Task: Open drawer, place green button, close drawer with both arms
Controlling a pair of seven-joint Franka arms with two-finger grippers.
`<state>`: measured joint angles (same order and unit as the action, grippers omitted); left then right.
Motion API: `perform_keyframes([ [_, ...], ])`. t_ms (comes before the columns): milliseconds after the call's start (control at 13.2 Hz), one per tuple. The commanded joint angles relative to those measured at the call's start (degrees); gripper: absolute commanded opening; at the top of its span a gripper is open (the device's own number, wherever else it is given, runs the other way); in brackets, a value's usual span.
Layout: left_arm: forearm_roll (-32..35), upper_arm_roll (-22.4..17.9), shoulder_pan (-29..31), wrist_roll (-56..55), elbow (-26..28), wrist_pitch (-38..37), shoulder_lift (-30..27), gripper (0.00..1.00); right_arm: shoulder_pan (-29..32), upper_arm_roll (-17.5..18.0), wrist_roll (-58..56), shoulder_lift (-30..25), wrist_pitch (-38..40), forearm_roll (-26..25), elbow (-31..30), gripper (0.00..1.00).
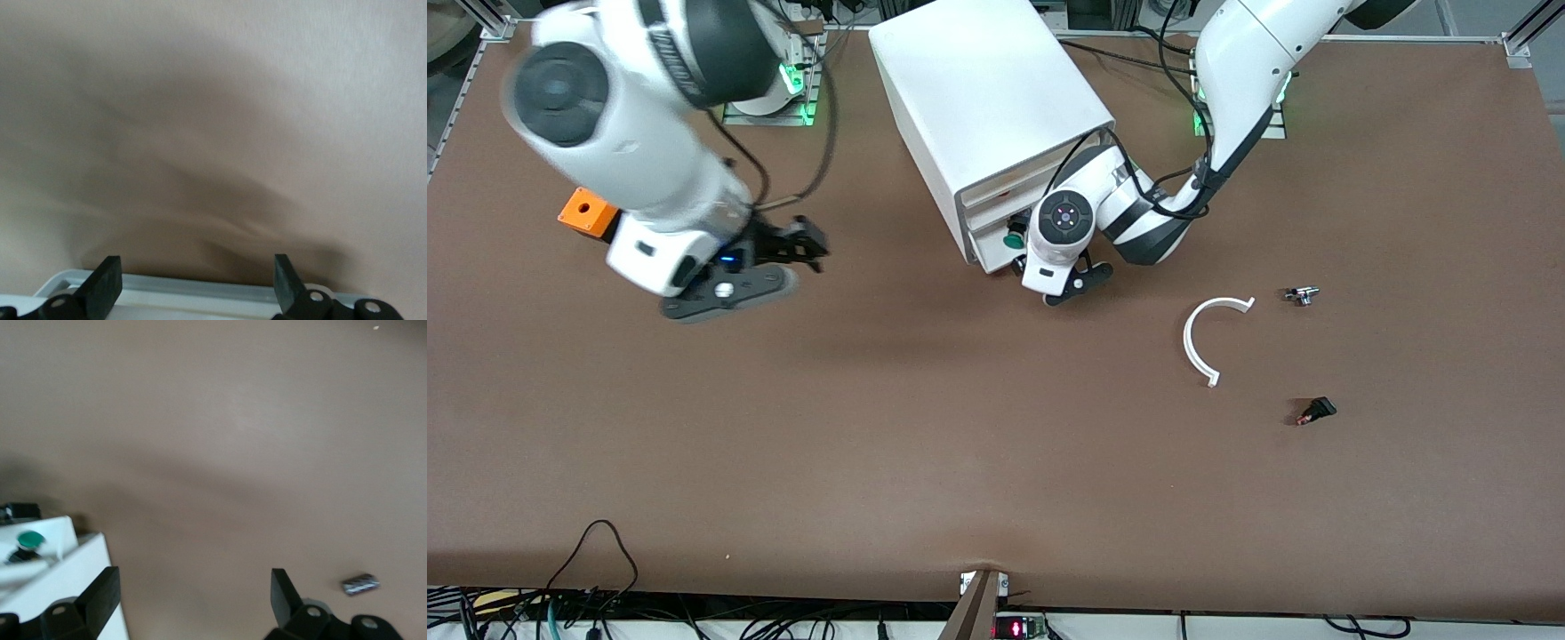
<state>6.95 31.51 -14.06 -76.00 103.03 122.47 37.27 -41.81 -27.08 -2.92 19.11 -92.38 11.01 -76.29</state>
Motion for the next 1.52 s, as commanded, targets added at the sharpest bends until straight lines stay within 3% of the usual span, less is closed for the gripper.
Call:
perform_keyframes([
  [0, 1.23, 2.06, 0.17, -1.52, 1.91, 1.02, -1.06, 1.00, -0.55, -4.90, -8.57, -6.35, 1.32, 1.29, -6.04, 1.00],
  [227, 0.61, 3.99, 0.00, -1.61, 2.18, 1.02, -0.97, 1.00, -0.90, -9.73, -14.80, -8.91, 2.72, 0.85, -7.55, 1.00],
  [379, 0.44, 4.70, 0.00, -1.96, 2.27, 1.02, -0.19, 1.00, -6.94, -18.41, -19.74, -10.67, 3.08, 0.50, -9.66, 1.00],
  [606, 0.44, 5.92, -0.09, -1.96, 2.18, 1.11, 1.22, 1.00, -5.23, -19.25, -22.83, -10.76, 4.13, 0.32, -9.75, 1.00],
  [758, 0.35, 6.02, -0.53, -2.83, 2.18, 1.11, 1.31, 1.00, 2.04, -13.48, -25.01, -10.85, 4.31, 0.32, -9.66, 1.00],
  [909, 0.43, 5.93, -0.44, -3.11, 1.48, 0.58, 1.23, 1.00, 13.80, -1.81, -25.46, -11.20, 5.01, -1.07, -9.31, 1.00],
  [1061, 1.31, 4.97, 0.52, -2.84, -0.27, -0.55, 0.61, 1.00, 22.43, 7.08, -25.29, -12.26, 5.10, -3.27, -9.49, 1.00],
  [1288, 6.04, 5.05, 3.68, -2.31, -8.69, -13.00, 0.08, 1.00, 34.91, 19.56, -24.68, -15.76, 5.02, -4.59, -13.07, 1.00],
  [1439, 6.15, 5.14, 3.95, -2.40, -13.62, -17.16, 0.08, 1.00, 42.13, 26.78, -24.32, -19.27, 3.18, -5.74, -17.29, 1.00],
])
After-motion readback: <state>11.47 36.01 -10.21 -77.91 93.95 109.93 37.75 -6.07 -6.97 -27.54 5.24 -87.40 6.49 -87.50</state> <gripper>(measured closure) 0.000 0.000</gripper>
